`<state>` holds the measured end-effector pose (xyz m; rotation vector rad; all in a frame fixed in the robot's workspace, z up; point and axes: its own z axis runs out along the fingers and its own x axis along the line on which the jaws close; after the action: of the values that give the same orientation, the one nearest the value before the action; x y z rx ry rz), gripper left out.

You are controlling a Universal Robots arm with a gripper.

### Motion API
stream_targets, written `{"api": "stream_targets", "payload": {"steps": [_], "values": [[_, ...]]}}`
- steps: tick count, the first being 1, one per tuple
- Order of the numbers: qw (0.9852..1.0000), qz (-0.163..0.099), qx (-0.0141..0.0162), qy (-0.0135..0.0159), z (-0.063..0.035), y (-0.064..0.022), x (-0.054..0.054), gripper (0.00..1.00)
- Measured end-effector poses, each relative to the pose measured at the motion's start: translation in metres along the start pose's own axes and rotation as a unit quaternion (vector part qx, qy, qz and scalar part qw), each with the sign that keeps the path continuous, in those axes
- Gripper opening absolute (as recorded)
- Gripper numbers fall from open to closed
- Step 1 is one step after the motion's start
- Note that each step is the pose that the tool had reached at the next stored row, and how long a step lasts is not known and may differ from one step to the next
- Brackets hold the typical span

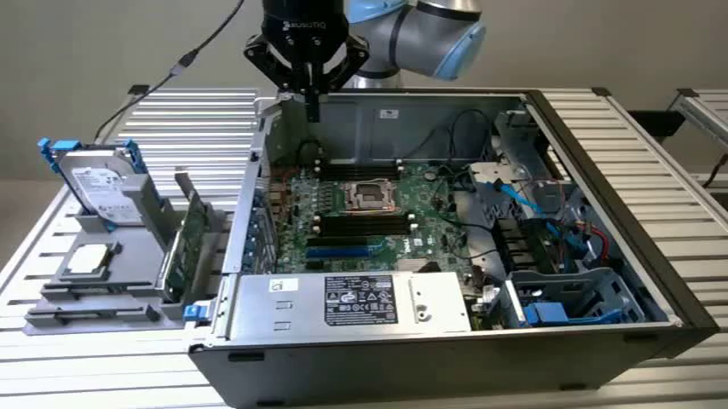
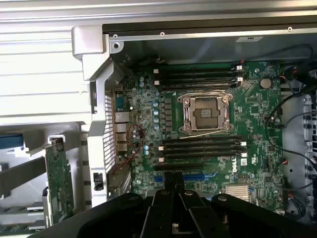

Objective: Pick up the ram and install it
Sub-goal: 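Reach for the ram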

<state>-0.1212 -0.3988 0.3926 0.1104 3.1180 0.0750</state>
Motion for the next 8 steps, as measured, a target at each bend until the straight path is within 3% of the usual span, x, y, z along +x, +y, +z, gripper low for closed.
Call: {"api": "stream_targets", "payload": {"steps": [8], "values": [[1.0000,0.000,0.0000,0.0000,0.0000,0.0000,0.0000,0.11]]}}
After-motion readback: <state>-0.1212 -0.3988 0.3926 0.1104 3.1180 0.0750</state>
